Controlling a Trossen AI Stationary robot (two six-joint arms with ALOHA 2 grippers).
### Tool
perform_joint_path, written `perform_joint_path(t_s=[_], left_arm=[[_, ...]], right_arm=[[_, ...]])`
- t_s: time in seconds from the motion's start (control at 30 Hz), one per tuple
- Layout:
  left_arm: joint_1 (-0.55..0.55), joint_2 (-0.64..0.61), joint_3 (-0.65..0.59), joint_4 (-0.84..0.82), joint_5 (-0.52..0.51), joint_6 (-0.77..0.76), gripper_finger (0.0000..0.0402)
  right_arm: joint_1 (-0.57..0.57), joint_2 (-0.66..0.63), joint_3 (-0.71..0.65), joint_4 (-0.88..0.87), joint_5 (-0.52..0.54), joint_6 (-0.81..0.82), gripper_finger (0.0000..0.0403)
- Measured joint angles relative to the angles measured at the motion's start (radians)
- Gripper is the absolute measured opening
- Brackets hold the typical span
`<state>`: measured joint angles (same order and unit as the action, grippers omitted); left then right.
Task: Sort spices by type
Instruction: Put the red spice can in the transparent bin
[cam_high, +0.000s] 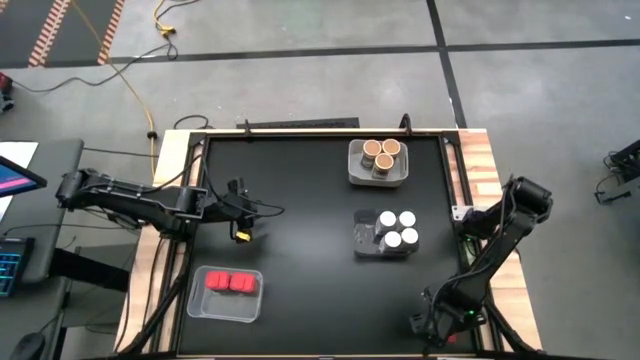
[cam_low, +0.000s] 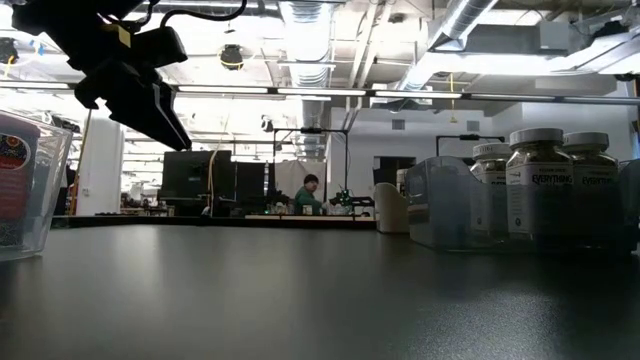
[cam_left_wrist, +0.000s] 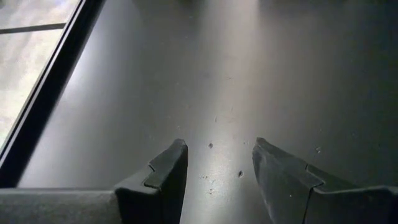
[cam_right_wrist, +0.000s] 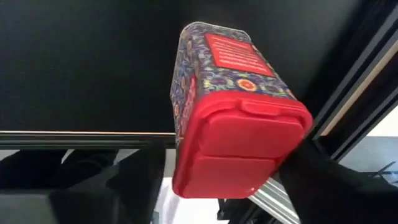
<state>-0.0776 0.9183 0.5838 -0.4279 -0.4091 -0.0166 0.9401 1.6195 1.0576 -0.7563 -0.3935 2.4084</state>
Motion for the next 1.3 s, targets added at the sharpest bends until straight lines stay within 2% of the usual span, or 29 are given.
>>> perform_joint_path(t_s=[0.27,0.43,0.57,0.7,0.77,1.1,1.2,1.3], left_arm=[[0.000,0.000,0.000,0.000,0.000,-0.005,0.0171],[0.000,0.000,0.000,0.000,0.000,-0.005,0.0171],[0.000,0.000,0.000,0.000,0.000,-0.006,0.0171],[0.000,0.000,0.000,0.000,0.000,-0.005,0.0171],[0.000,0.000,0.000,0.000,0.000,-0.005,0.0171],[0.000,0.000,0.000,0.001,0.001,0.020,0.0171],[0.000,0.000,0.000,0.001,0.001,0.016,0.0171],[0.000,0.000,0.000,0.000,0.001,0.015,0.0171]], right_arm=[[-0.014,-0.002,0.000,-0.011,-0.001,0.000,0.0247],[-0.033,-0.021,0.000,-0.025,0.014,-0.041,0.0239],[-0.078,-0.050,0.016,-0.042,0.121,-0.129,0.0240],[-0.162,-0.058,0.064,-0.089,0.244,-0.311,0.0240],[-0.218,-0.058,0.092,-0.113,0.268,-0.427,0.0240],[-0.574,-0.039,0.207,-0.097,0.268,-1.039,0.0240],[-0.660,0.011,0.298,-0.094,0.263,-1.173,0.0240],[-0.719,0.092,0.428,-0.167,0.246,-1.303,0.0240]])
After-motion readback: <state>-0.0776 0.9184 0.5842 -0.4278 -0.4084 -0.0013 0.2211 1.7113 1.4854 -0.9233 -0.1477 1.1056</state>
